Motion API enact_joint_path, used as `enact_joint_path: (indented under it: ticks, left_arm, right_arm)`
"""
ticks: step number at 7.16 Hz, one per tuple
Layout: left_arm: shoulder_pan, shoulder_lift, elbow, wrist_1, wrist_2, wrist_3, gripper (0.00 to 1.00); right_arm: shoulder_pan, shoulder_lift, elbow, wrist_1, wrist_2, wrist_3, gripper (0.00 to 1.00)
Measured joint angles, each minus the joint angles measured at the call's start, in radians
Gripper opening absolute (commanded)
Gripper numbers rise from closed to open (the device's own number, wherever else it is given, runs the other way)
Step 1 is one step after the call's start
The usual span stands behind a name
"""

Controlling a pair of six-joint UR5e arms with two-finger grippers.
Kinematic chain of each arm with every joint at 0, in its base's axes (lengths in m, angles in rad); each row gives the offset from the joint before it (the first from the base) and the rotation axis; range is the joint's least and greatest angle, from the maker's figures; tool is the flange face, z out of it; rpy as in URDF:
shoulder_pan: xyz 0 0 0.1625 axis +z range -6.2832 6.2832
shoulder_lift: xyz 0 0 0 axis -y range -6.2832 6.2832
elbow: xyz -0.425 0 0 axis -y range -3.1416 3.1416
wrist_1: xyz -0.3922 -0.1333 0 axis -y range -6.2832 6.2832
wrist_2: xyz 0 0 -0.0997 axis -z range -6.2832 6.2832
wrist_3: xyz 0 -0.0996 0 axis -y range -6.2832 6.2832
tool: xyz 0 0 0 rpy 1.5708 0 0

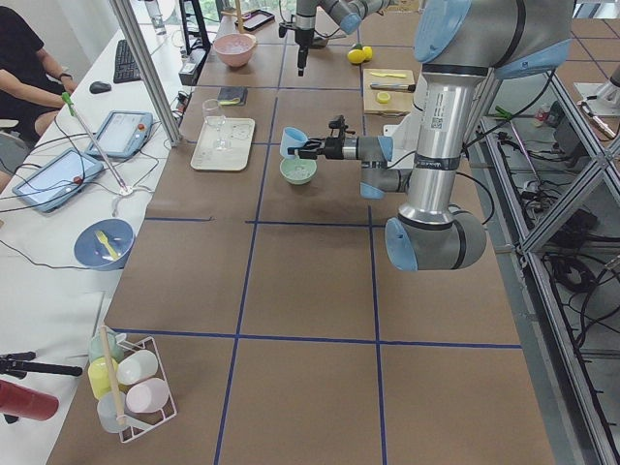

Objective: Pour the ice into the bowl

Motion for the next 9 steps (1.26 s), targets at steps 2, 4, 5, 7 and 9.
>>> enact_joint_path:
  ticks: [2,4,5,7,9]
  left_arm:
    - [0.0,0.009,0.0,-0.004,0.004,-0.159,0.0]
    - [-0.003,0.065,-0.003,-0.008,0.004,-0.22,0.0]
    - [-0.007,0.111,-0.007,-0.026,0.003,-0.225,0.0]
    - [-0.019,0.251,-0.015,-0.138,-0.018,-0.198,0.0]
    - [-0.064,0.392,-0.018,-0.272,-0.082,-0.124,0.0]
  right_arm:
    - [-0.001,0.01,-0.011,0.0,0.0,0.0,1.0]
    - [-0.002,0.015,-0.016,0.0,0.0,0.002,1.0]
    - [-0.004,0.015,-0.017,0.0,0.0,0.004,1.0]
    - [-0.03,0.031,-0.028,0.002,-0.006,0.043,1.0]
    - [-0.08,0.104,-0.083,0.003,-0.04,0.114,1.0]
